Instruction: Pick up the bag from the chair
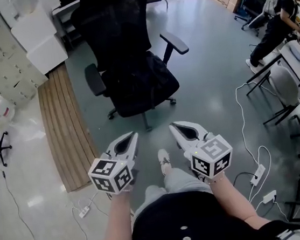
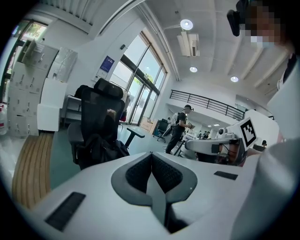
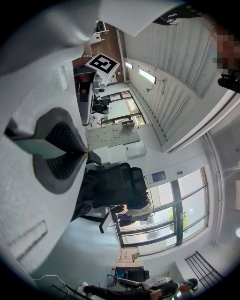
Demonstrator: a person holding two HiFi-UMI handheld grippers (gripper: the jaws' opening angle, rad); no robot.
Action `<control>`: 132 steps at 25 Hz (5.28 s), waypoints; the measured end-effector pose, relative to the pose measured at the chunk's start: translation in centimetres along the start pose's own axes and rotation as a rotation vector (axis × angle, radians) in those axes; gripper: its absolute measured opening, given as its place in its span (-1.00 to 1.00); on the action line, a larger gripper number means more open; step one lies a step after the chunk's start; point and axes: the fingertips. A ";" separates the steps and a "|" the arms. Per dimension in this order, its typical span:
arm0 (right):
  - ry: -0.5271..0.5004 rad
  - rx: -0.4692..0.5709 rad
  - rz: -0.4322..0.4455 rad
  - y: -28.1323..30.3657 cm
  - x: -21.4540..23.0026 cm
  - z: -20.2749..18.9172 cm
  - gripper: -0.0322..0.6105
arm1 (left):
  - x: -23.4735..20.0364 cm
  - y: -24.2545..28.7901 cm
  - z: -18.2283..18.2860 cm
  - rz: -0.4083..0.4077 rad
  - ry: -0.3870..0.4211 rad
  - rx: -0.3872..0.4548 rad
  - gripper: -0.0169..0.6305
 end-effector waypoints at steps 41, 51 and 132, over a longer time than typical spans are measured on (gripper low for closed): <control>0.098 -0.088 -0.014 20.7 25.8 8.7 -0.90 | -14.3 27.1 12.5 0.043 -0.074 -0.080 -0.89; 0.091 -0.042 -0.097 28.6 28.1 12.6 -0.90 | -20.0 31.7 17.1 -0.034 -0.020 -0.075 -0.89; 0.170 -0.624 -0.400 43.2 52.6 -16.5 0.40 | -43.5 53.4 -2.1 0.426 -0.251 -0.398 0.04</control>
Point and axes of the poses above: the fingertips, and each gripper's own axes: y forward along the fingers, x to its right, z out of its top, and after that the axes turned 8 degrees about z, right-handed
